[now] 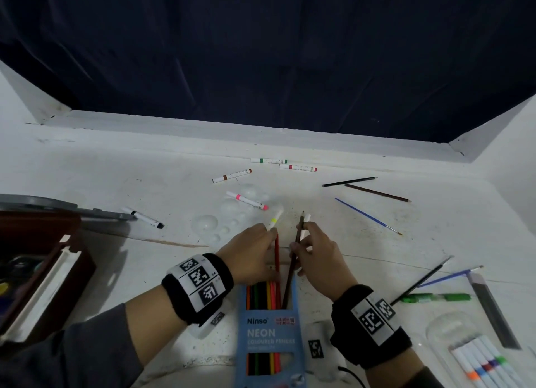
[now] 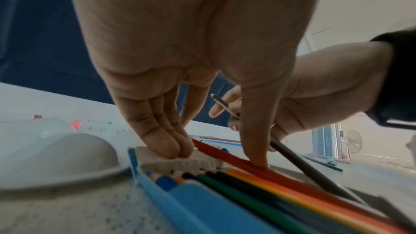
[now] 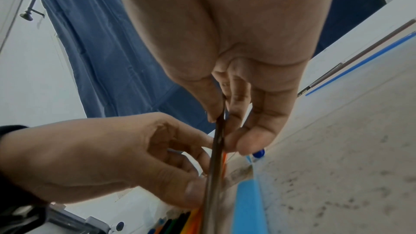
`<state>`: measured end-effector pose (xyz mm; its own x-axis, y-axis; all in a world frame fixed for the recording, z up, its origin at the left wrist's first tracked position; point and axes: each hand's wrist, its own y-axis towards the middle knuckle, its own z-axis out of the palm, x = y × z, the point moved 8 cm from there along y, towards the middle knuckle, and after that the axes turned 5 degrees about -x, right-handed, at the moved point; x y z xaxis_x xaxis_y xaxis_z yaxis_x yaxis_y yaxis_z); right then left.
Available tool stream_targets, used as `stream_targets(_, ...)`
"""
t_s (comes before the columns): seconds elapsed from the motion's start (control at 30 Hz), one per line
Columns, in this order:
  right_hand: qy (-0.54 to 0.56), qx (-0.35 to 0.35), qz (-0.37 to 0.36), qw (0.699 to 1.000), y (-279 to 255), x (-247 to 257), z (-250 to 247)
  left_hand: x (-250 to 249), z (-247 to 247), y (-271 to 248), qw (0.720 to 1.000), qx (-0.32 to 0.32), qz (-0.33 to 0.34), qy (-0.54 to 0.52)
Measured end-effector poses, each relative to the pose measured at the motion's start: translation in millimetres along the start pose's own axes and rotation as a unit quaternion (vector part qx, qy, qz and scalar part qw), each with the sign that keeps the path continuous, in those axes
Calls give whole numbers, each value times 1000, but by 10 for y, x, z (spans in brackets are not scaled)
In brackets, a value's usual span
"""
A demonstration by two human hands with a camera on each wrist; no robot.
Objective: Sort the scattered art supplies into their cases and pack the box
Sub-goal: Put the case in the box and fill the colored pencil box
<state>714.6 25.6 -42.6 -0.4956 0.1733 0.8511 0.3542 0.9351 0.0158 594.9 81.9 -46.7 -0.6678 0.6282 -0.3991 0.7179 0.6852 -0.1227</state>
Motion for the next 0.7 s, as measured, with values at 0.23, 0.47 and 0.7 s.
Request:
stream_targets(0.23,-40,65,4,997,19,-39,103,-190,20,-284,993,12,103,57)
stream_targets(0.47,-146,75,-125,979,-84,149,195,-162,42,-464,984,21,174,9)
stream_targets(0.7,-301,134,-144,933,-154,133,358,-43,34,-476,984,34,174,-16)
